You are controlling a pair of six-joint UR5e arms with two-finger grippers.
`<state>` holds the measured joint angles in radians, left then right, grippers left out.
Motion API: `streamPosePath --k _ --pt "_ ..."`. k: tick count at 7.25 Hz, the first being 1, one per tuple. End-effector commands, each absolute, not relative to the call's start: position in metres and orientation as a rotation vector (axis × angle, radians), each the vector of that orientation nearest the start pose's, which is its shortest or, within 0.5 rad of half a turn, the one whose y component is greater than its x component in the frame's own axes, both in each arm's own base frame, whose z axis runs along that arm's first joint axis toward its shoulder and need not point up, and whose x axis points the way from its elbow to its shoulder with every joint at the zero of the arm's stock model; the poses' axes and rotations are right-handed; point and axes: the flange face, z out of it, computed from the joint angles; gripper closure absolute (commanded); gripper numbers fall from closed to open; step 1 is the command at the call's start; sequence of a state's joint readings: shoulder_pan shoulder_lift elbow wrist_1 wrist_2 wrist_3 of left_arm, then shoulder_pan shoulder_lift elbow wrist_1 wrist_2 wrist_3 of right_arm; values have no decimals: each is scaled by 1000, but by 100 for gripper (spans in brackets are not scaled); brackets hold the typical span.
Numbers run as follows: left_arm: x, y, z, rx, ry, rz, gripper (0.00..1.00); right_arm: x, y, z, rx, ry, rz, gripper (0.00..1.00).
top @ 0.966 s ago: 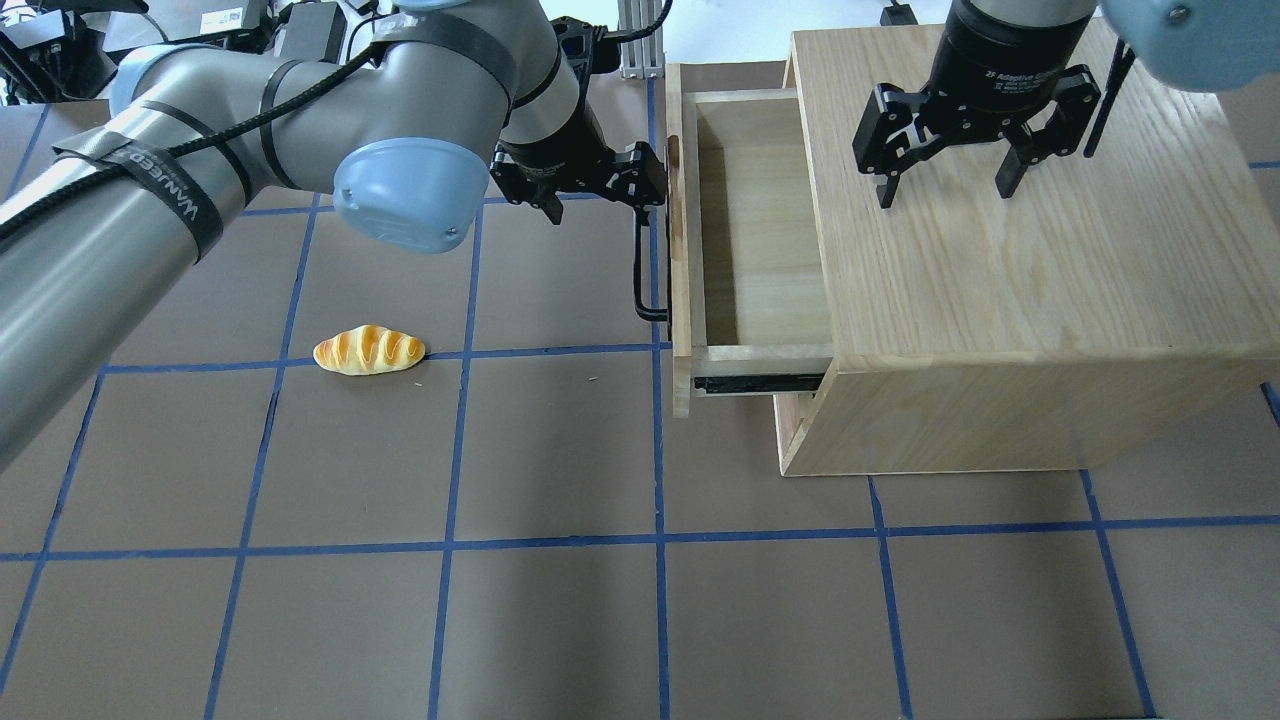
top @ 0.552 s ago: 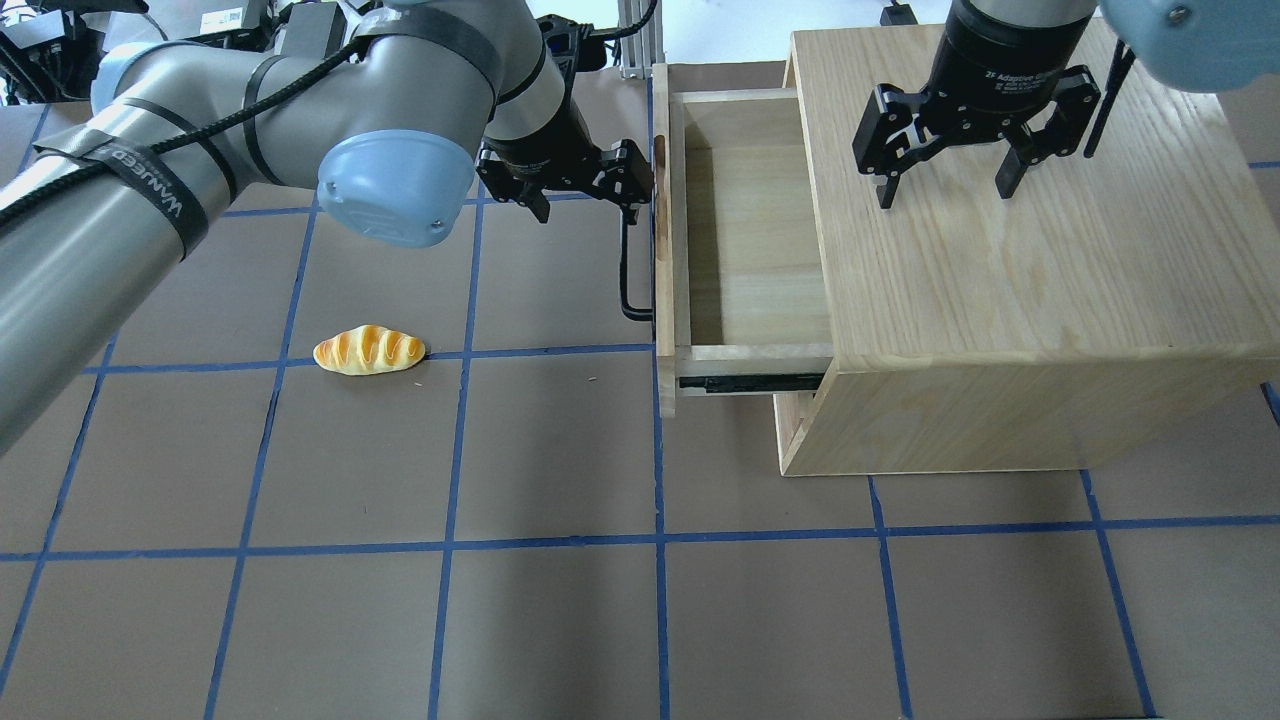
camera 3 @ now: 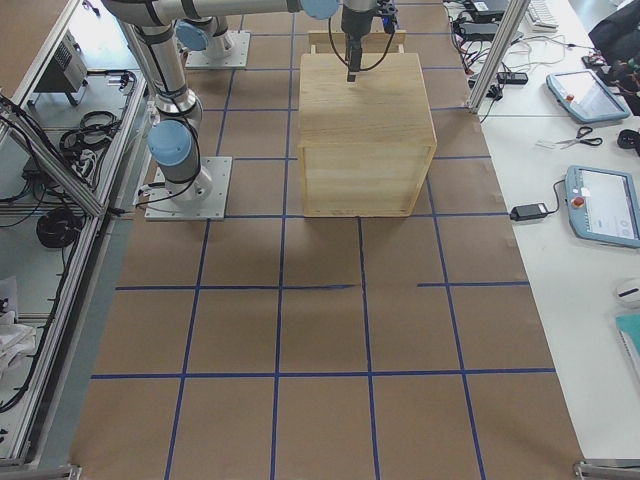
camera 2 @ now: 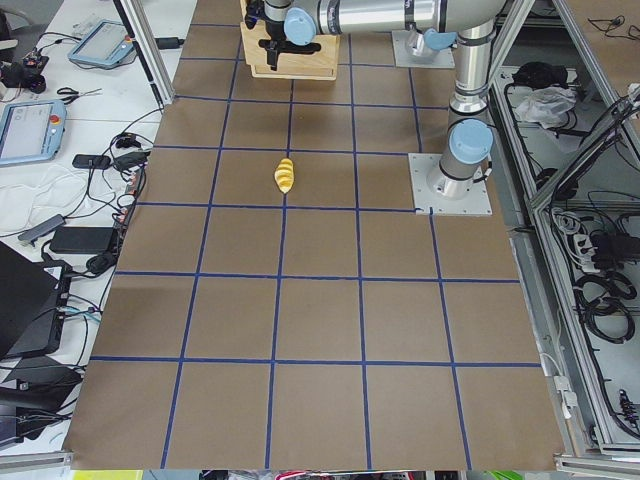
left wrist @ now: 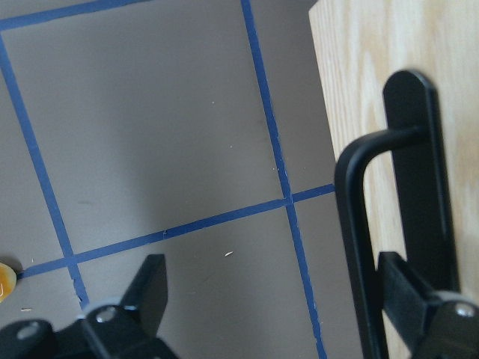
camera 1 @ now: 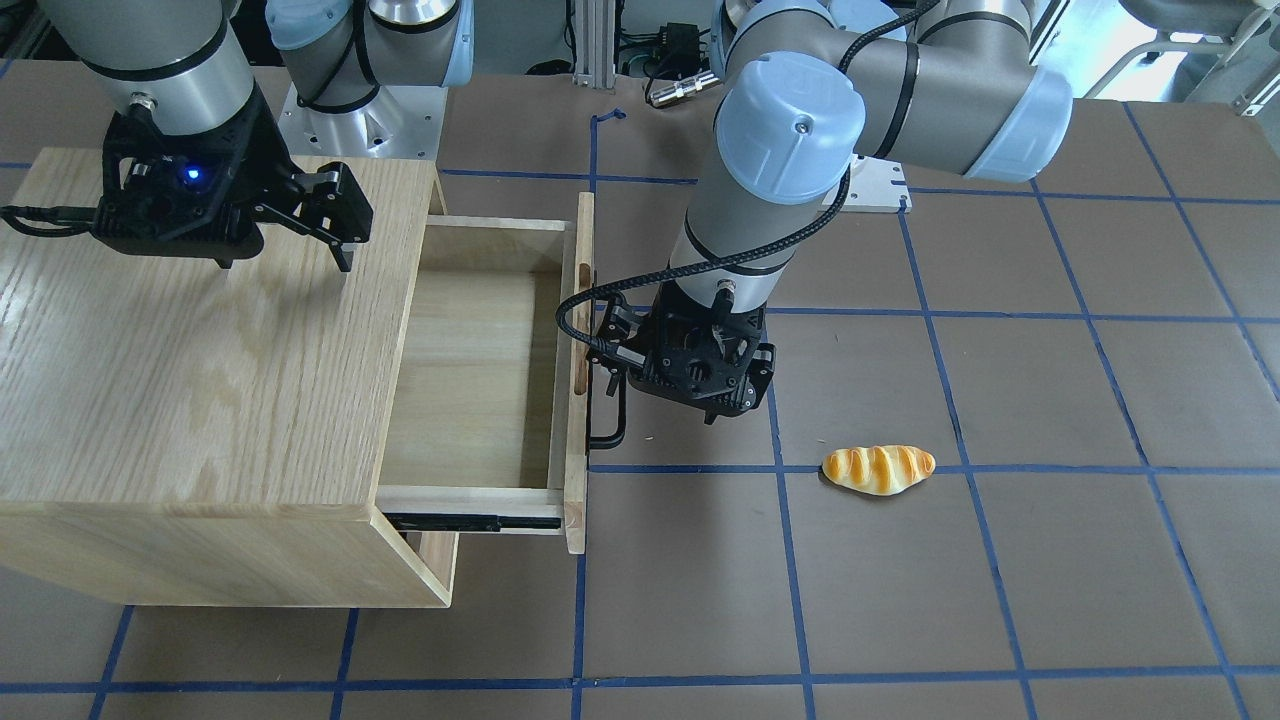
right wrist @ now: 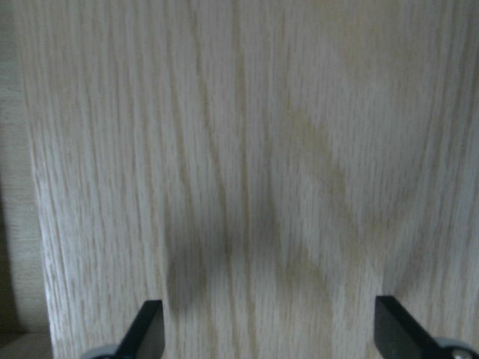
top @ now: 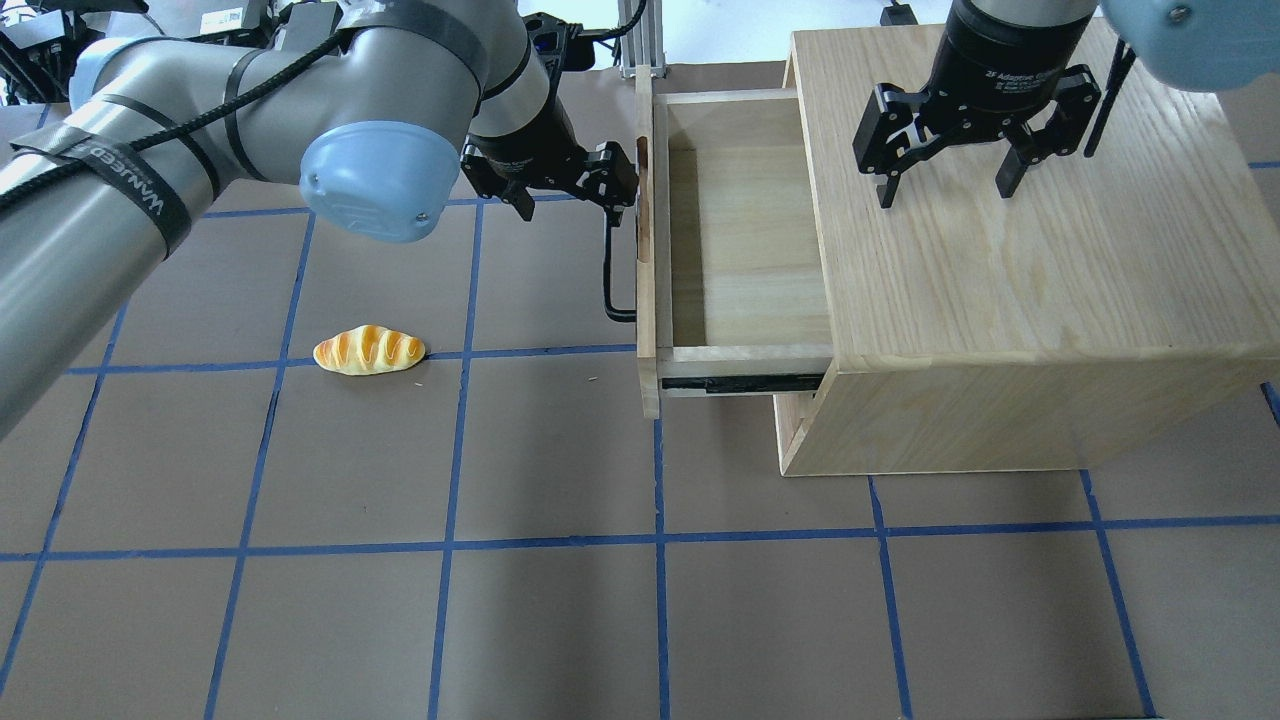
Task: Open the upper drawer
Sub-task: 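Pull the drawer outward by its handle with the left gripper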
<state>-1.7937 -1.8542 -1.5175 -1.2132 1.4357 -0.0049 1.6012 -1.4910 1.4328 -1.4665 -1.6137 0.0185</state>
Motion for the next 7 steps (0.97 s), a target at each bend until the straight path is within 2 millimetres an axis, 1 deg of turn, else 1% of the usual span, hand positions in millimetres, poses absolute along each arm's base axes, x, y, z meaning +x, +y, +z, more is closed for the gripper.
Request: streamPosePath --k 1,2,4,5,7 --pt "-277 -564 396 373 3251 -180 0 145 -516 505 -21 3185 72 0" --pt "-275 -565 398 437 3231 -190 0 145 -516 505 -21 3185 72 0" --pt "-271 -564 402 499 3198 -201 0 145 -516 505 -21 3185 72 0" --pt "-255 -568 402 491 3197 -188 0 145 -516 505 -21 3185 72 0" --pt "-250 -567 406 512 3191 -182 0 145 -516 505 -19 3185 72 0"
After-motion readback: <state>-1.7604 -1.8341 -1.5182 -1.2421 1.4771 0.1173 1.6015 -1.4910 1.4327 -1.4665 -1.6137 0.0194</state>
